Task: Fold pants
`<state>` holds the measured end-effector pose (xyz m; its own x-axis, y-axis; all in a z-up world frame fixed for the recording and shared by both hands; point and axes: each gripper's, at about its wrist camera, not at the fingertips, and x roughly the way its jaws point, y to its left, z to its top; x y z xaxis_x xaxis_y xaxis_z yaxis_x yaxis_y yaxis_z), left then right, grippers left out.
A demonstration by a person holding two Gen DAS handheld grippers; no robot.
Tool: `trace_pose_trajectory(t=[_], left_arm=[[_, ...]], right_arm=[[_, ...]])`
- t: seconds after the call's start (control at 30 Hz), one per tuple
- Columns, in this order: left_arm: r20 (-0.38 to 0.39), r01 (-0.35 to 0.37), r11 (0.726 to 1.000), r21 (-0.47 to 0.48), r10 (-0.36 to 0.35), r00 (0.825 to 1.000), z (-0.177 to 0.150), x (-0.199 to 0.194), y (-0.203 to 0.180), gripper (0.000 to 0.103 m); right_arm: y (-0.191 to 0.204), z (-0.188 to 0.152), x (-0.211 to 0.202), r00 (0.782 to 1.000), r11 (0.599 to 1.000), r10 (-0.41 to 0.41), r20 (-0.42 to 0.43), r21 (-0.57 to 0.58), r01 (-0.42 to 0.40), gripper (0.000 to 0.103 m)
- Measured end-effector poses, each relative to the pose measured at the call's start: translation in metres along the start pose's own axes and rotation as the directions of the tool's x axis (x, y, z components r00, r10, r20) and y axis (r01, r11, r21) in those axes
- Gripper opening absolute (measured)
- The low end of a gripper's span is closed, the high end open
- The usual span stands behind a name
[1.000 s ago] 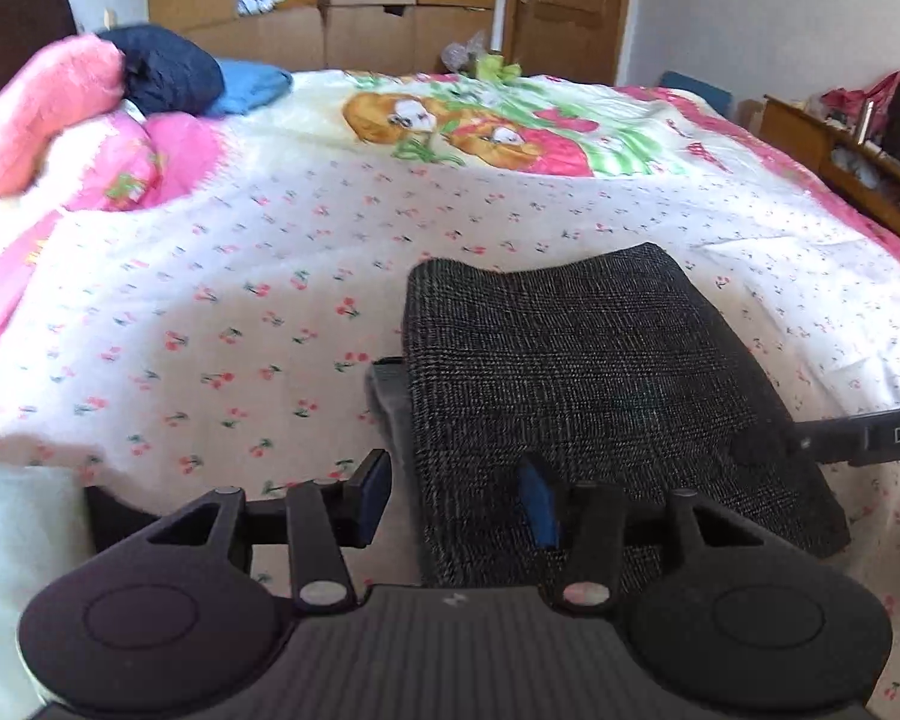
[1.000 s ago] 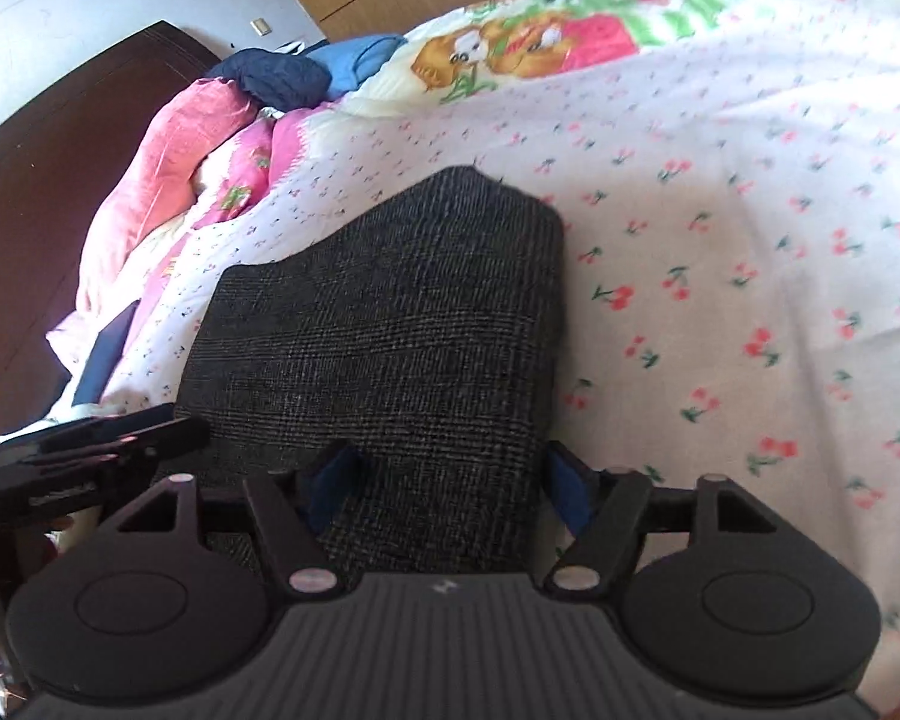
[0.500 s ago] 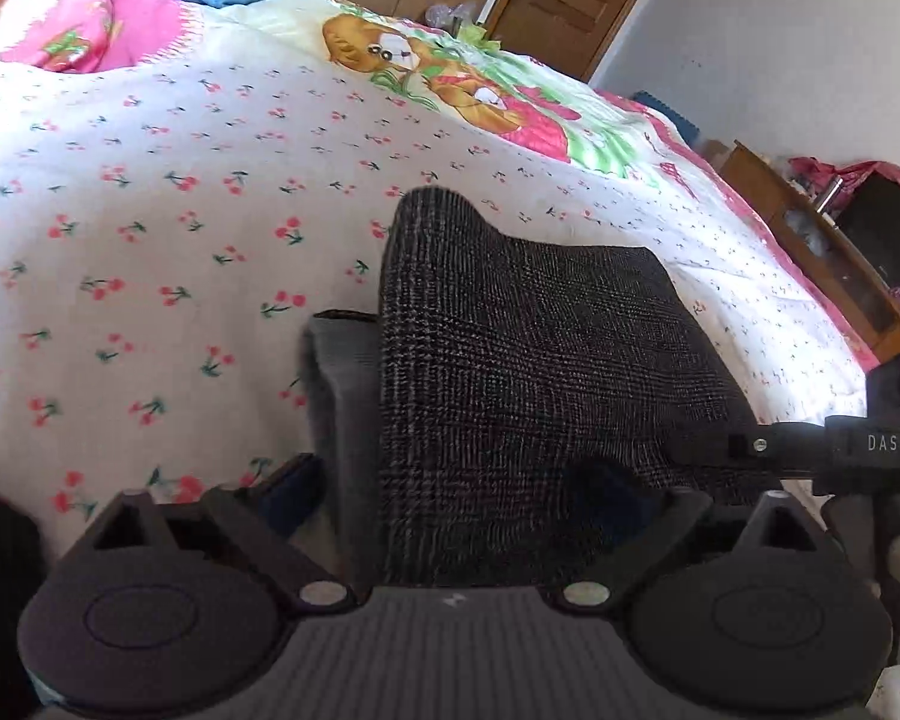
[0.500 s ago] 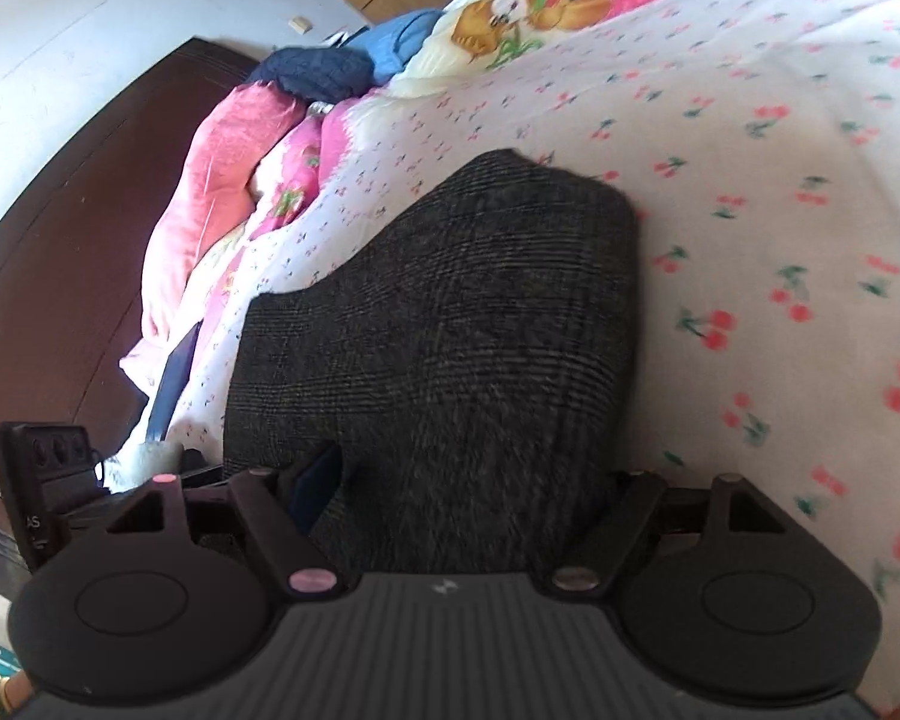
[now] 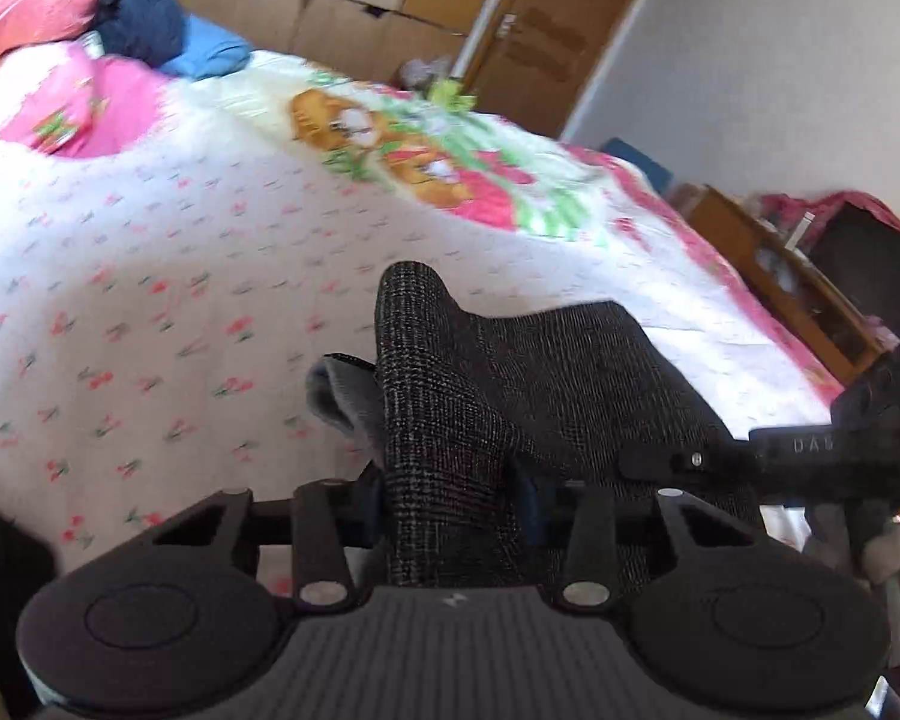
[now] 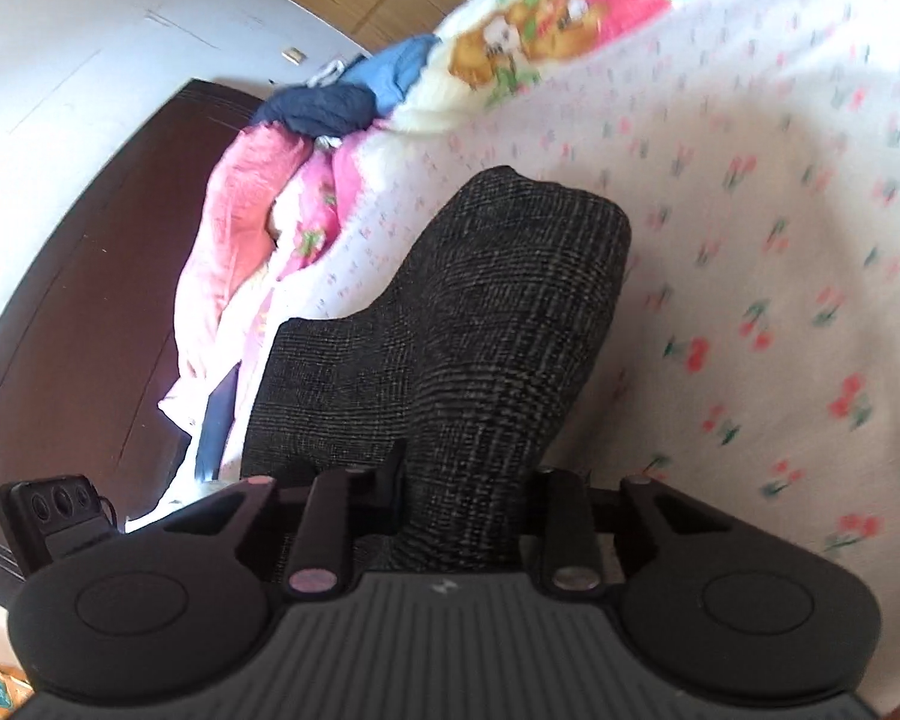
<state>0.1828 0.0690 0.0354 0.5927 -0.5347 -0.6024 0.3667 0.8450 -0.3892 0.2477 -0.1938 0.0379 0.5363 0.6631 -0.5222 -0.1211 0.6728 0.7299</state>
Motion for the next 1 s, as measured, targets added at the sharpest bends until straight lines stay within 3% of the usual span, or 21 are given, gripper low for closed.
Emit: trace_pose_trajectory(t=[0.1,0.17,0.23,0.3,0.47,0.53,0.57,0.6,0.67,0.73,0.8,0.9,1.0], left_arm=[[-0.042,0.046,0.998,0.052,-0.043,0.998,-0.002,0.019,-0.022,0.052],[-0.104,0.049,0.996,0.080,-0.041,0.994,-0.012,0.041,-0.034,0.053],[-0.105,0.001,0.984,0.179,0.018,0.994,-0.022,0.057,-0.043,0.069],[-0.146,0.007,0.981,0.194,0.022,0.989,-0.025,0.071,-0.039,0.086],[-0.214,0.064,0.988,0.141,-0.033,0.976,-0.016,0.094,-0.027,0.098],[-0.221,0.057,0.991,0.122,-0.029,0.975,-0.016,0.100,-0.029,0.093],[-0.217,0.052,0.994,0.100,-0.029,0.976,-0.015,0.098,-0.031,0.087],[-0.216,0.055,0.997,0.057,-0.041,0.975,-0.015,0.095,-0.035,0.073],[-0.181,0.011,0.999,0.048,-0.002,0.984,-0.017,0.083,-0.051,0.067],[-0.151,0.007,0.999,0.051,0.000,0.988,-0.014,0.071,-0.069,0.060],[-0.123,0.053,0.998,0.028,-0.049,0.991,-0.007,0.064,-0.087,0.057],[-0.097,0.131,0.991,0.003,-0.130,0.987,0.004,0.070,-0.128,0.056],[-0.078,0.201,0.975,0.092,-0.194,0.978,0.013,0.091,-0.185,0.055]], right_arm=[[-0.010,0.008,-0.030,0.999,0.999,-0.027,0.038,-0.017,0.028,0.026],[-0.026,0.014,-0.036,0.997,0.997,-0.073,0.008,-0.024,0.073,0.026],[-0.046,0.013,-0.031,0.995,0.995,-0.096,-0.033,0.004,0.096,0.028],[-0.059,0.015,-0.021,0.994,0.996,-0.090,-0.069,0.010,0.091,0.037],[-0.072,0.018,0.005,0.991,1.000,-0.013,-0.130,0.010,0.014,0.045],[-0.077,0.016,0.013,0.993,0.998,0.007,-0.119,0.055,0.000,0.045],[-0.076,0.015,0.012,0.994,0.998,-0.001,-0.109,0.059,0.007,0.043],[-0.075,0.015,0.010,0.995,0.998,-0.006,-0.102,0.066,0.013,0.039],[-0.075,0.016,0.001,0.995,0.995,0.024,-0.093,0.100,-0.015,0.029],[-0.074,0.020,-0.012,0.995,0.993,0.067,-0.077,0.098,-0.060,0.026],[-0.067,0.027,-0.034,0.997,0.998,0.064,-0.043,0.018,-0.063,0.025],[-0.075,0.049,-0.086,0.998,0.998,0.065,0.006,-0.012,-0.065,0.025],[-0.082,0.078,-0.144,0.999,0.995,-0.006,0.047,-0.102,0.011,0.025]])
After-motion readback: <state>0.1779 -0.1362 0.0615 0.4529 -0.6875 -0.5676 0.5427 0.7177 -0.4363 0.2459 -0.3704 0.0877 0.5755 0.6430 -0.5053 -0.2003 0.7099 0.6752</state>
